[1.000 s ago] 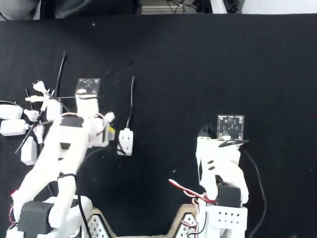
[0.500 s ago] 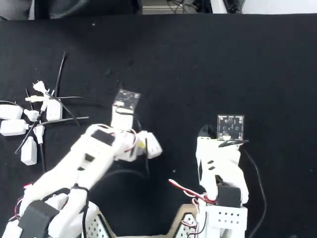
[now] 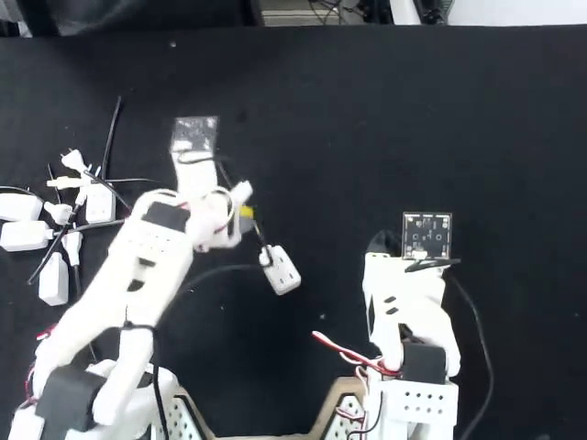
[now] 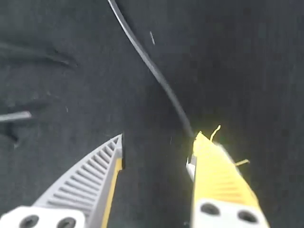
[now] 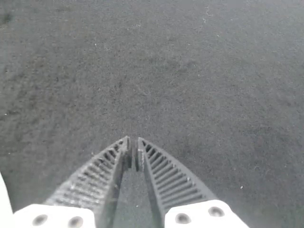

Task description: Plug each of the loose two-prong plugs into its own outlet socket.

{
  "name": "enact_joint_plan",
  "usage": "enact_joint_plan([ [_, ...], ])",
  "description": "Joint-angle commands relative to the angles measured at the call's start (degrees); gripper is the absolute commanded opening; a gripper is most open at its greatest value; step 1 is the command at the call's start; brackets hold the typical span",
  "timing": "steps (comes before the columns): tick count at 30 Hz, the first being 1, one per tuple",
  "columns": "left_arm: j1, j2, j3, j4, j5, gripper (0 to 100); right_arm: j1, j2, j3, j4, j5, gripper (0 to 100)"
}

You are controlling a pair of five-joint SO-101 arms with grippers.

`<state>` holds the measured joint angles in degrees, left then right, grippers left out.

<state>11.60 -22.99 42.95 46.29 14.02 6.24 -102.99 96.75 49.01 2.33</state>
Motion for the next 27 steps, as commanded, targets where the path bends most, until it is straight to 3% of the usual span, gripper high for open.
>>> enact_joint_plan([
  [1,0.22,6.24,-5.05,-7.82,6.77,24,-0.88,-2.77,-2.77,-1.58,0.0,1.5],
  [9,1.01,20.75,-10.51,-9.67,24.44,24,-0.88,-2.77,-2.86,-1.58,0.0,1.5],
  [20,0.31,24.26,-10.86,-7.65,25.58,24,-0.88,-2.77,-2.95,-1.58,0.0,1.5],
  [27,0.48,24.44,-14.37,-7.3,30.33,24,-0.88,-2.77,-2.86,-1.58,0.0,1.5],
])
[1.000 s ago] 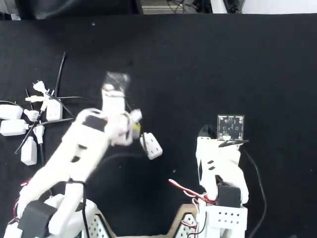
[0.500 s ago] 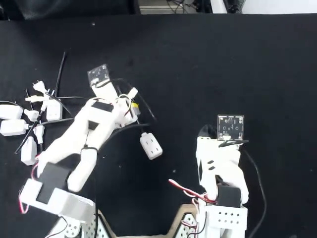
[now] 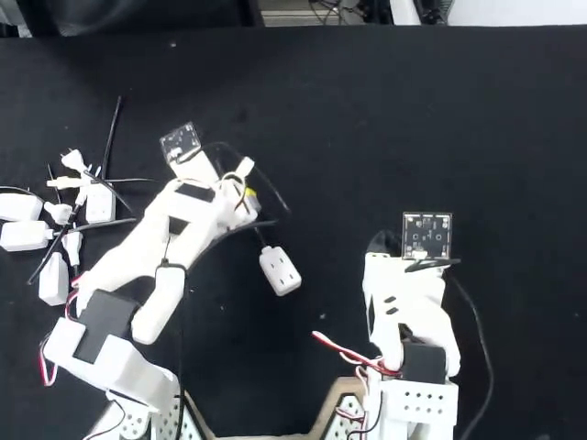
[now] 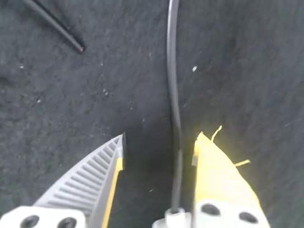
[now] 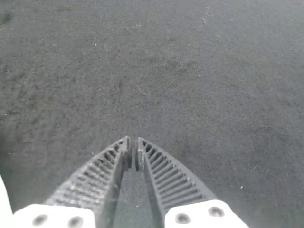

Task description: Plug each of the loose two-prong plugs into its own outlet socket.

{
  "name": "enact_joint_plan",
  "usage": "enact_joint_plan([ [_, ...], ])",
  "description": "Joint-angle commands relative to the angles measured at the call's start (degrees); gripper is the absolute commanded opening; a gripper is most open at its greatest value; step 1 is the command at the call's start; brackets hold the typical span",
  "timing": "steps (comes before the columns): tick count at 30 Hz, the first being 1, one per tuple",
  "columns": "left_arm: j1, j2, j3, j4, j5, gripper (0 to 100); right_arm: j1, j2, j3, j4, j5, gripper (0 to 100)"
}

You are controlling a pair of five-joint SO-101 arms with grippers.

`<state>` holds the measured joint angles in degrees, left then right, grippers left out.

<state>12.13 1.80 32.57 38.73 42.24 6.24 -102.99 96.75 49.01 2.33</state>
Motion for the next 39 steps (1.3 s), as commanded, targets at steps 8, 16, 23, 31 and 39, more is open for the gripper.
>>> enact_joint_plan([
  [8,-1.8,-0.35,-0.66,0.35,2.11,24,-0.88,-2.77,-2.86,-1.58,0.0,1.5],
  [16,-3.12,-0.26,-1.36,1.41,1.85,24,-0.88,-2.77,-2.86,-1.58,0.0,1.5],
  [23,-1.19,6.33,-8.22,6.77,1.76,24,-0.88,-2.77,-2.86,-1.58,0.0,1.5],
  [31,-2.07,15.3,-16.75,14.77,1.76,24,-0.88,-2.77,-2.86,-1.58,0.0,1.5],
  [39,-3.74,15.38,-18.24,25.67,-3.96,24,-0.88,-2.77,-2.86,-1.58,0.0,1.5],
])
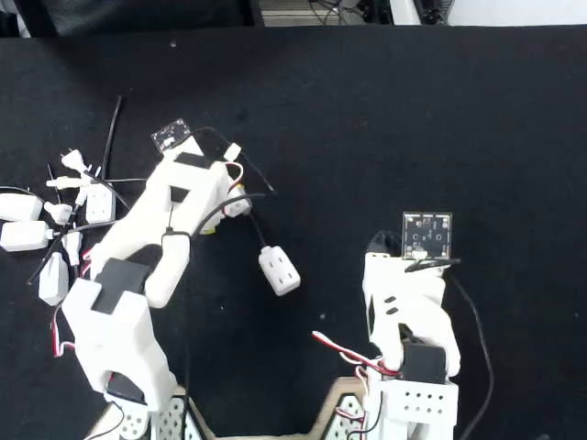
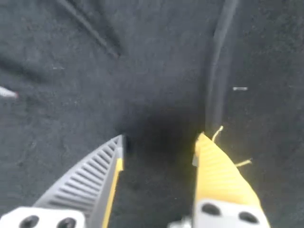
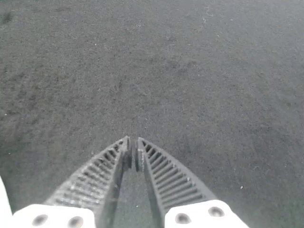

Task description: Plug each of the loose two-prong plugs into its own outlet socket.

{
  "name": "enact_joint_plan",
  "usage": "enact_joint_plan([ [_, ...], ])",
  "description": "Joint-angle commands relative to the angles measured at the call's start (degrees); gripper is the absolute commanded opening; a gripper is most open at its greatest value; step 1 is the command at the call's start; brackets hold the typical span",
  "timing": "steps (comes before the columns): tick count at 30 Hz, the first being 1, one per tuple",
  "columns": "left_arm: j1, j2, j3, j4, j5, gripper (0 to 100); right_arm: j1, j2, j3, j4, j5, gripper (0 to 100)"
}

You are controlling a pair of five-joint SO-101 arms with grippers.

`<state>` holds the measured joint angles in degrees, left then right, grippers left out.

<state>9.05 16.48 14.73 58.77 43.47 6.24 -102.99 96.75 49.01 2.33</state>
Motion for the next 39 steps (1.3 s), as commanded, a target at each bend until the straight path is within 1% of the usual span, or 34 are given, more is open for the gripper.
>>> enact_joint_plan([
  [1,-0.75,0.7,-0.13,6.59,-6.59,24,-0.88,-2.77,-2.86,-1.58,0.0,1.5],
  [4,-2.51,0.7,0.04,9.23,-9.58,24,-0.88,-2.77,-2.86,-1.58,0.0,1.5],
  [10,-7.34,-1.58,0.13,9.76,-14.24,24,-0.79,-2.77,-2.86,-1.58,0.0,1.5],
  [13,-7.16,-6.15,2.33,9.49,-17.05,24,-0.79,-2.77,-2.86,-1.58,0.0,1.5],
  [15,-4.79,-10.2,3.91,9.41,-17.05,24,-0.79,-2.77,-2.86,-1.58,0.0,1.5],
  [17,-1.54,-13.8,4.44,9.14,-15.38,24,-0.79,-2.77,-2.86,-1.58,0.0,1.5],
  [18,0.13,-15.3,4.7,8.18,-13.45,24,-0.79,-2.77,-2.86,-1.58,0.0,1.5],
  [21,3.65,-15.91,6.02,2.11,-7.21,24,-0.79,-2.77,-2.77,-1.58,0.0,1.5],
  [24,5.32,-14.33,6.81,-2.81,-1.93,24,-0.79,-2.77,-2.77,-1.58,0.0,1.5],
  [27,5.58,-11.25,6.29,-5.71,1.41,24,-0.79,-2.77,-2.77,-1.58,0.0,1.5],
  [31,5.67,-7.03,5.23,-8.44,2.11,24,-0.79,-2.77,-2.77,-1.58,0.0,1.5],
  [35,4.88,-3.16,3.03,-8.18,3.6,24,-0.79,-2.77,-2.77,-1.58,0.0,1.5],
  [39,1.98,-2.11,3.21,-6.77,6.15,24,-0.79,-2.77,-2.77,-1.58,0.0,1.5],
])
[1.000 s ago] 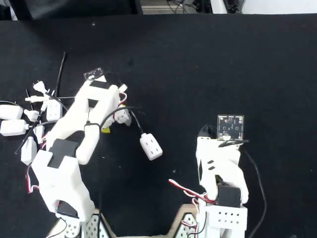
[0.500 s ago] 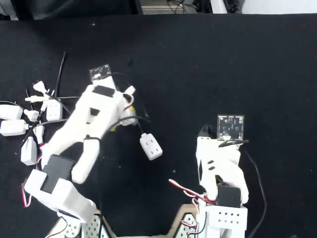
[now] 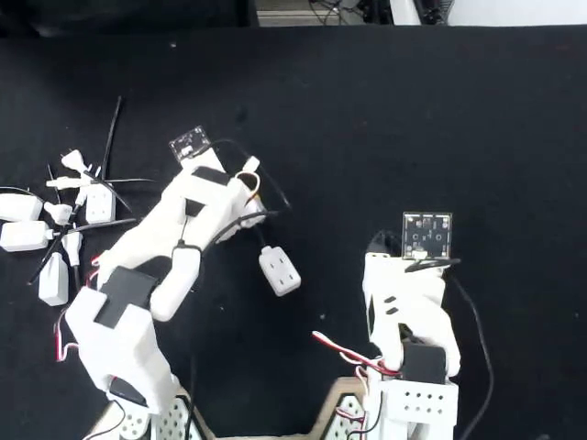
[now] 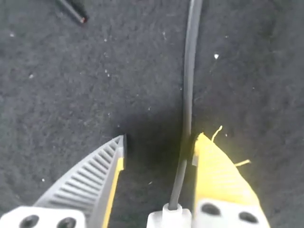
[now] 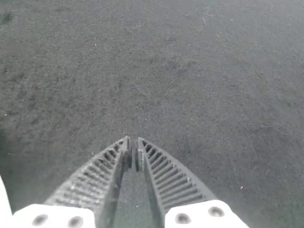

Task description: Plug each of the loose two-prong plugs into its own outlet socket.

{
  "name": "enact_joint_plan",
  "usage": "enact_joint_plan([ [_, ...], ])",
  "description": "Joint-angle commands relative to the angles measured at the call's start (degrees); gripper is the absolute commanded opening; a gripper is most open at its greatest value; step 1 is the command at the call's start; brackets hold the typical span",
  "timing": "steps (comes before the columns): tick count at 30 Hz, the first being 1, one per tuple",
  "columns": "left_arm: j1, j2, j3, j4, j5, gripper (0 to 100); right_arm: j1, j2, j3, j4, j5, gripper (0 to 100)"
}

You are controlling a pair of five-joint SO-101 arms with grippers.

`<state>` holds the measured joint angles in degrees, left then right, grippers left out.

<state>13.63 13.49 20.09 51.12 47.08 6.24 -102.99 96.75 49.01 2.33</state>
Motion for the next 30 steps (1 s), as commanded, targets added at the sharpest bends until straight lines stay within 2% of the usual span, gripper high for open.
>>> enact_joint_plan([
  [1,-3.38,0.88,-2.42,2.29,2.81,24,-0.79,-2.77,-2.77,-1.58,0.0,1.5],
  [4,-5.49,0.88,-2.24,5.54,2.2,24,-0.79,-2.77,-2.86,-1.58,0.0,1.5],
  [8,-8.04,0.88,-1.98,9.76,-2.99,24,-0.79,-2.77,-2.86,-1.58,0.0,1.5],
  [15,-10.51,0.79,-1.1,14.42,-7.56,24,-0.79,-2.77,-2.86,-1.58,0.0,1.5],
  [23,-10.07,-0.7,3.56,14.15,-13.36,23,-0.79,-2.77,-2.77,-1.58,0.0,1.5],
  [30,-10.42,-17.14,13.67,8.79,-15.3,24,-0.79,-2.77,-2.77,-1.58,0.0,1.5],
])
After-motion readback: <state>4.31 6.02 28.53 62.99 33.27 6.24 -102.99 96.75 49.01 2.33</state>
